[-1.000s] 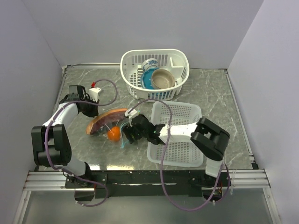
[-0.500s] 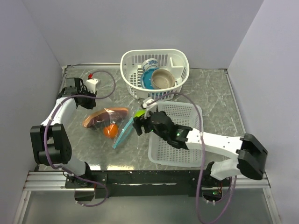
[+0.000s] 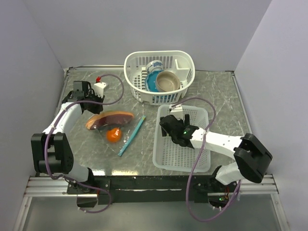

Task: Open the zip-top bag and remove the fake food

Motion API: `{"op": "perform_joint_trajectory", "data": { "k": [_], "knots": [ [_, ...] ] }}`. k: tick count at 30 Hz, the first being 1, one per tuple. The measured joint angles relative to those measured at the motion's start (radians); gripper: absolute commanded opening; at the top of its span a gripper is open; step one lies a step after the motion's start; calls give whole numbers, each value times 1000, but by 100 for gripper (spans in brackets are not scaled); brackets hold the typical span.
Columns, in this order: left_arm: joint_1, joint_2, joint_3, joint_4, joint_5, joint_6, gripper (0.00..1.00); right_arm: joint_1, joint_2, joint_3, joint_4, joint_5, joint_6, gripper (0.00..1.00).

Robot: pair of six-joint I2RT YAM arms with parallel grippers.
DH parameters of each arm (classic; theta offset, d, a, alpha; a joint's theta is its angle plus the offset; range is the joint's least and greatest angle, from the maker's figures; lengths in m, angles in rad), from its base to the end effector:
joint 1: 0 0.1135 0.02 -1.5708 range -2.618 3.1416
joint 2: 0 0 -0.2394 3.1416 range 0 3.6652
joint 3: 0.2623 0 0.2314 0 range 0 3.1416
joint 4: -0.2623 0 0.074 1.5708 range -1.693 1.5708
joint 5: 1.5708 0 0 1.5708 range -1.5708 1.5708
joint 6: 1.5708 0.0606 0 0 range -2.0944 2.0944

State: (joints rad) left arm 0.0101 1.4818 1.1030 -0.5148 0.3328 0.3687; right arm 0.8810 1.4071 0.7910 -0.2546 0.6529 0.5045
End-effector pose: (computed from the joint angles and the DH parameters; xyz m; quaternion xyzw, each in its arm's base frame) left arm 0.3110 -0.0167 0.2227 0.2200 0.9055 -0.0918 0.3511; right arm 0.2045 0.1900 0.1761 -0.0585 0.8946 -0.0243 0.4423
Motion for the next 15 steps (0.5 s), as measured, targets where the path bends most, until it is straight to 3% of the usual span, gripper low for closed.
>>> {"op": "perform_joint_trajectory", "data": {
  "k": [10, 15],
  "knots": [
    [-92, -135, 211, -150, 39, -58, 1, 14, -4, 60, 7, 63, 8, 100],
    [-100, -211, 167, -131, 39, -58, 1, 51, -4, 66, 26, 72, -23, 100]
  ]
}}
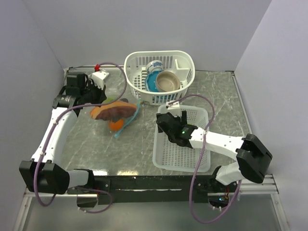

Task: Open the zip-top bag and remove the fake food

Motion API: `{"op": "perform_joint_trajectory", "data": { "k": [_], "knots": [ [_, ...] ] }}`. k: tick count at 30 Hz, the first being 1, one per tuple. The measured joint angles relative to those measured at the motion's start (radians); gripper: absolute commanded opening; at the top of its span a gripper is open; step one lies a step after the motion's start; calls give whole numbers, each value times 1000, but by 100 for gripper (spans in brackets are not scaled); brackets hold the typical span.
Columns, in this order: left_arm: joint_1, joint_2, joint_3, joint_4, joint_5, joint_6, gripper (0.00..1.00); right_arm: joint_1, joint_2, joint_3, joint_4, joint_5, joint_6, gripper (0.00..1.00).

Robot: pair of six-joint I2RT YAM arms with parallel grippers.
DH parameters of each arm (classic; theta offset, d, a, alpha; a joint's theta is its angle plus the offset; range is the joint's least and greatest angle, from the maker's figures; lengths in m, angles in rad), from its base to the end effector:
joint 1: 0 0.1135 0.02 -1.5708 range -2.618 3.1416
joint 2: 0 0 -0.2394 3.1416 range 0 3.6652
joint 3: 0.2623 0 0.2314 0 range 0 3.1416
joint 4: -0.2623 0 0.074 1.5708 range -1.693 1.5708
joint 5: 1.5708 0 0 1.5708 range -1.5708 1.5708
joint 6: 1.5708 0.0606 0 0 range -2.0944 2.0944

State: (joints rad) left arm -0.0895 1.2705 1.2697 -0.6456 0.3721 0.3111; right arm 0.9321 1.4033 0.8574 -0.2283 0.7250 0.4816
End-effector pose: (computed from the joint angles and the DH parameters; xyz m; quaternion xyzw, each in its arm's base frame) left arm 0.2738 -0.0467 0.3234 0.2559 0.8456 -0.1161 0.4538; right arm 0.2037 0.2069 0.2014 -0.0584 0.8708 -0.0130 0.4880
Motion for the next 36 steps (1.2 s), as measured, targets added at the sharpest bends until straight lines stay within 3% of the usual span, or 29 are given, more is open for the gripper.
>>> {"op": "perform_joint_trajectory", "data": {
  "k": [6, 11, 17, 23, 29, 36],
  "knots": [
    [0, 90, -195, 66, -114, 48, 1, 74, 1, 58, 61, -13, -75, 100],
    [1, 208, -269, 129, -225, 96, 1, 131, 63, 132, 157, -56, -160, 100],
    [1, 285, -264, 305, -322, 155, 1, 127, 291, 293, 264, -117, -272, 100],
    [0, 292, -333, 483, -371, 232, 1, 34, 494, 456, 285, -203, -296, 100],
    [5, 265, -389, 555, -353, 317, 1, -15, 543, 506, 304, -238, -297, 97],
    [100, 270, -304, 400, -167, 328, 1, 1, 626, 545, 344, -289, -297, 94]
  ]
}}
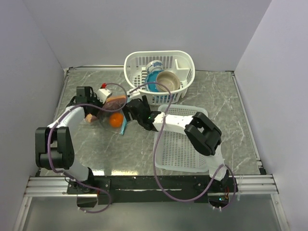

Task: Open the zip-top bag and remove the fake food

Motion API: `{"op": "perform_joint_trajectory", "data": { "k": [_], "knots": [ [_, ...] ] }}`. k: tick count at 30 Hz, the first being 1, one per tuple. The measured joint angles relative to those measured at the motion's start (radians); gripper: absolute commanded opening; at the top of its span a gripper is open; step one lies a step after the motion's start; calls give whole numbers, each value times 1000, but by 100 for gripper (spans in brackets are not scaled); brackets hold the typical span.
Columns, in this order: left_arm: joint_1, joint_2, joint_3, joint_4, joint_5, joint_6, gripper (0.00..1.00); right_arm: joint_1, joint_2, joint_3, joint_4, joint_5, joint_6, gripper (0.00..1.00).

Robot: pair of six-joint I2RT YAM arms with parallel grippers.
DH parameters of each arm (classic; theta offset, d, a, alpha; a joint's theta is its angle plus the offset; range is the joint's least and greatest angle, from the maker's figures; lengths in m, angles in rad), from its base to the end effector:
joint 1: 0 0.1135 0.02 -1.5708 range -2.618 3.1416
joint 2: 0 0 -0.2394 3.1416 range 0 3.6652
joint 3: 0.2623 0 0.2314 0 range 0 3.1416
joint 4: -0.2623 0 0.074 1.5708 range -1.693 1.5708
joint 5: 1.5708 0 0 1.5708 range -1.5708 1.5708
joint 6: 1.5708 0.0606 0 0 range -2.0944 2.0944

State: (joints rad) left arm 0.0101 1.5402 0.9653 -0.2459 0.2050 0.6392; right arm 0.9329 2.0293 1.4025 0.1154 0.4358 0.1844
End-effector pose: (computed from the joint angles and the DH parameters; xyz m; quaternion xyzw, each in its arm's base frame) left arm 0.3239 -0.0091 0.1841 0.3220 0.8686 0.0260 0.3757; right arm 0.2913 0.3500 0.1826 -0.2063 0.8242 0.1033 0.5172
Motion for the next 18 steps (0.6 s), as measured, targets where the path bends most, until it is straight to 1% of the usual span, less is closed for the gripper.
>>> {"op": "perform_joint_trajectory", "data": {
  "k": [4, 8, 10, 12, 18],
  "knots": [
    [62, 32, 74, -121, 122, -6, 1, 5, 54, 21, 2, -14, 0, 91],
    [102, 78, 132, -196, 204, -19, 1, 5, 64, 17, 13, -27, -9, 90],
    [109, 95, 143, -201, 221, -23, 1, 5, 64, 11, 34, -32, -18, 90],
    [111, 109, 152, -200, 227, -27, 1, 5, 53, -24, 77, -35, -27, 90],
    [113, 163, 201, -196, 228, -37, 1, 4, 20, -116, 133, -24, -49, 89]
  ]
}}
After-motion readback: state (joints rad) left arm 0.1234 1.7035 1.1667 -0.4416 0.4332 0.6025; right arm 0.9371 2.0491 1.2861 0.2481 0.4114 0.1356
